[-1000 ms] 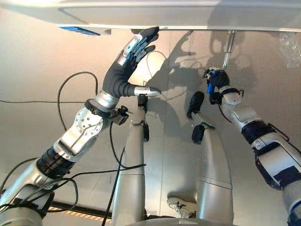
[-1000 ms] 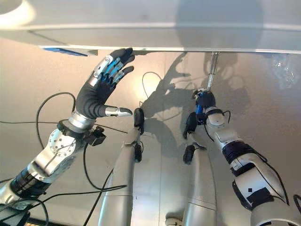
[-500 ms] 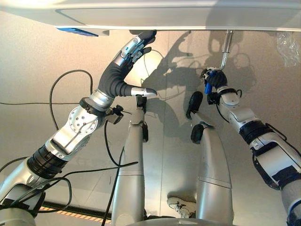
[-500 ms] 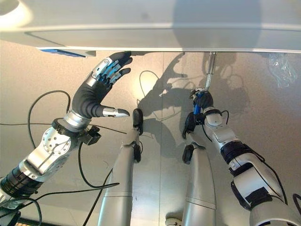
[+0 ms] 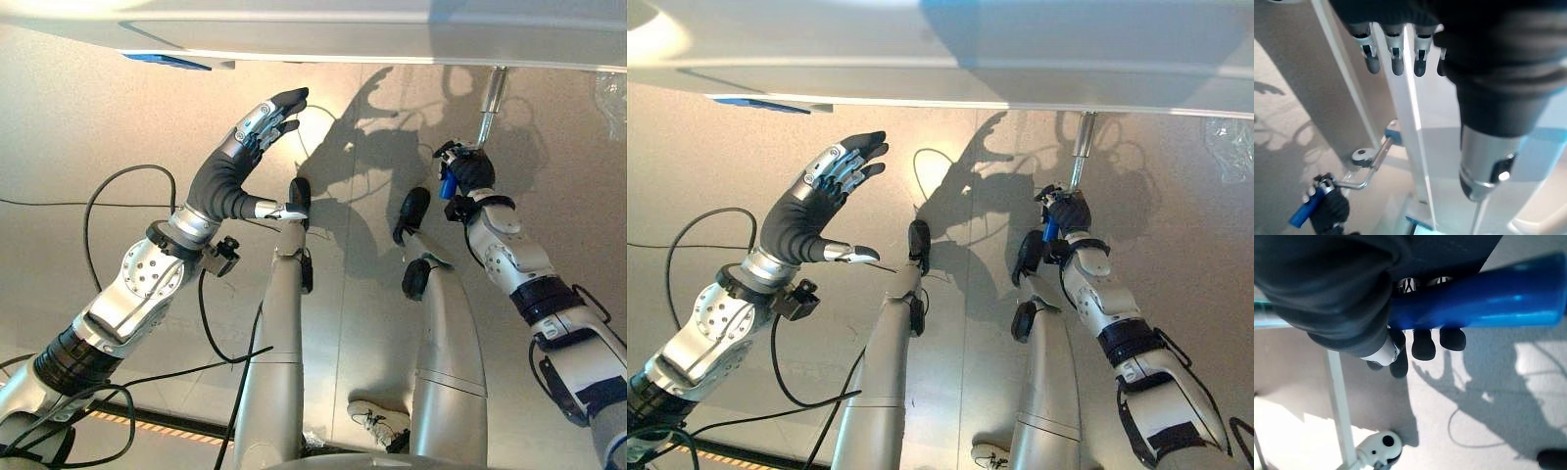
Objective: Raise the hospital bed
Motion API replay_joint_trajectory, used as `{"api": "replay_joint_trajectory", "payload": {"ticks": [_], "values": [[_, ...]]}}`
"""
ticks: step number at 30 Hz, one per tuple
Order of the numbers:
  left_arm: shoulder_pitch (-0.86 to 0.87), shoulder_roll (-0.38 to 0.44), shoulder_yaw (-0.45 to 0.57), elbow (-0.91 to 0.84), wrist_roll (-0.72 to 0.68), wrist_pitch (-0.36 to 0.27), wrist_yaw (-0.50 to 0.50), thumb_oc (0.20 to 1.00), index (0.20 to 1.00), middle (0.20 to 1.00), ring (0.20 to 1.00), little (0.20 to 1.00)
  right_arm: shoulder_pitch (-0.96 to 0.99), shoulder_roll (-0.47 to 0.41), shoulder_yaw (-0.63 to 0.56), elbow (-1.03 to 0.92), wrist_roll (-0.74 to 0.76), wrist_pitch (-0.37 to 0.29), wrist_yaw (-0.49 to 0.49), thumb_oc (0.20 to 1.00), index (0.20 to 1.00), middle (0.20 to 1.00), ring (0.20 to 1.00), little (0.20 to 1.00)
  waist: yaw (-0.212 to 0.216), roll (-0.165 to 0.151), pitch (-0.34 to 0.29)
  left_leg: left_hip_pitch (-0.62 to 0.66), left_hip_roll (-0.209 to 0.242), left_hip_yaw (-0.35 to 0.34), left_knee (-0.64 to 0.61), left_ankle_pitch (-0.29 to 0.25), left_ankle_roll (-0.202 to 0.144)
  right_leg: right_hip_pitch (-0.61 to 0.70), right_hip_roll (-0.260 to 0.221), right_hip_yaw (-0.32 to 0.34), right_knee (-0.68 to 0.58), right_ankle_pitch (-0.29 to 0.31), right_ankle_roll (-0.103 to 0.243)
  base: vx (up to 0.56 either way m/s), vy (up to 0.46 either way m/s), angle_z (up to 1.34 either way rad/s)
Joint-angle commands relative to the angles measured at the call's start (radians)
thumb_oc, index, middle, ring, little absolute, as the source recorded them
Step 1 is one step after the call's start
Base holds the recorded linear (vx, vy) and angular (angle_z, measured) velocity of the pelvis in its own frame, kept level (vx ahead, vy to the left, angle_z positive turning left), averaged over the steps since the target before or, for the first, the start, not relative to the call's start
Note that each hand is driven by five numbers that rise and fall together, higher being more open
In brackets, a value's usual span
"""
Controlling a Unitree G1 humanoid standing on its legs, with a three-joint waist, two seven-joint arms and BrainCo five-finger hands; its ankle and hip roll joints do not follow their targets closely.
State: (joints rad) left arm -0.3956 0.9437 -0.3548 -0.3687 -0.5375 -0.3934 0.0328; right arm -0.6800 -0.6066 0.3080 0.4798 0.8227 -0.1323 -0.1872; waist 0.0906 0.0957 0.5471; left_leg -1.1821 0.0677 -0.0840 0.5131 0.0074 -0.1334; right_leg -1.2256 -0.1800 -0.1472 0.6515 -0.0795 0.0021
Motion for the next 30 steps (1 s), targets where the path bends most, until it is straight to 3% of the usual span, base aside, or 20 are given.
{"api": "replay_joint_trajectory", "payload": {"ticks": [1,6,12,18,25,26,27,30], "values": [[0.074,-0.014,0.054,-0.147,-0.030,-0.053,-0.036,1.000,1.000,1.000,1.000,1.000,0.079,0.084,0.025,-0.730,0.019,-0.346,0.271,0.200,0.200,0.200,0.200,0.200,-0.080,-0.020,-0.027,0.048,-0.036,0.045,-0.078,0.057,0.038,0.070,0.002,0.054,-0.106,0.081,0.139,0.00,0.000,0.00],[0.118,-0.030,0.097,-0.151,-0.036,-0.046,-0.072,1.000,1.000,1.000,1.000,1.000,0.172,0.078,-0.091,-0.756,0.098,-0.369,0.293,0.200,0.200,0.200,0.200,0.200,-0.096,-0.020,-0.027,0.082,-0.030,0.053,-0.119,0.068,0.032,0.091,0.007,0.053,-0.131,0.088,0.143,0.00,0.000,0.00],[0.129,-0.052,0.115,-0.149,-0.042,-0.044,-0.089,1.000,1.000,1.000,1.000,1.000,0.200,0.100,-0.138,-0.754,0.141,-0.386,0.299,0.200,0.200,0.200,0.200,0.200,-0.102,-0.022,-0.027,0.126,-0.024,0.055,-0.161,0.078,0.028,0.123,0.016,0.056,-0.163,0.093,0.145,0.00,0.000,0.00],[0.124,-0.069,0.115,-0.149,-0.034,-0.043,-0.102,1.000,1.000,1.000,1.000,1.000,0.203,0.093,-0.152,-0.746,0.132,-0.384,0.294,0.200,0.200,0.200,0.200,0.200,-0.106,-0.019,-0.027,0.144,-0.022,0.056,-0.169,0.081,0.025,0.140,0.020,0.054,-0.172,0.092,0.143,-0.01,-0.015,-0.03],[0.103,-0.078,0.107,-0.153,-0.005,-0.044,-0.097,1.000,1.000,1.000,1.000,1.000,0.189,0.062,-0.124,-0.667,-0.008,-0.359,0.219,0.200,0.200,0.200,0.200,0.200,-0.102,-0.016,-0.027,0.141,-0.020,0.051,-0.164,0.078,0.026,0.137,0.017,0.051,-0.172,0.092,0.140,0.00,0.000,0.00],[0.104,-0.088,0.108,-0.157,0.005,-0.041,-0.089,1.000,1.000,1.000,1.000,1.000,0.182,0.069,-0.113,-0.625,-0.049,-0.351,0.190,0.564,0.564,0.564,0.564,0.564,-0.098,-0.014,-0.027,0.135,-0.021,0.050,-0.163,0.077,0.027,0.135,0.015,0.049,-0.172,0.092,0.139,0.00,0.000,0.00],[0.103,-0.092,0.104,-0.158,0.011,-0.039,-0.086,1.000,1.000,1.000,1.000,1.000,0.176,0.066,-0.102,-0.586,-0.104,-0.341,0.153,1.000,1.000,1.000,1.000,1.000,-0.095,-0.013,-0.027,0.135,-0.022,0.050,-0.162,0.077,0.028,0.136,0.014,0.047,-0.172,0.094,0.138,0.00,0.000,0.00],[0.102,-0.092,0.103,-0.158,0.013,-0.038,-0.084,1.000,1.000,1.000,1.000,1.000,0.173,0.063,-0.094,-0.578,-0.130,-0.330,0.142,1.000,1.000,1.000,1.000,1.000,-0.094,-0.013,-0.027,0.133,-0.023,0.048,-0.162,0.078,0.028,0.136,0.012,0.045,-0.175,0.095,0.138,0.00,0.000,0.00]]}}
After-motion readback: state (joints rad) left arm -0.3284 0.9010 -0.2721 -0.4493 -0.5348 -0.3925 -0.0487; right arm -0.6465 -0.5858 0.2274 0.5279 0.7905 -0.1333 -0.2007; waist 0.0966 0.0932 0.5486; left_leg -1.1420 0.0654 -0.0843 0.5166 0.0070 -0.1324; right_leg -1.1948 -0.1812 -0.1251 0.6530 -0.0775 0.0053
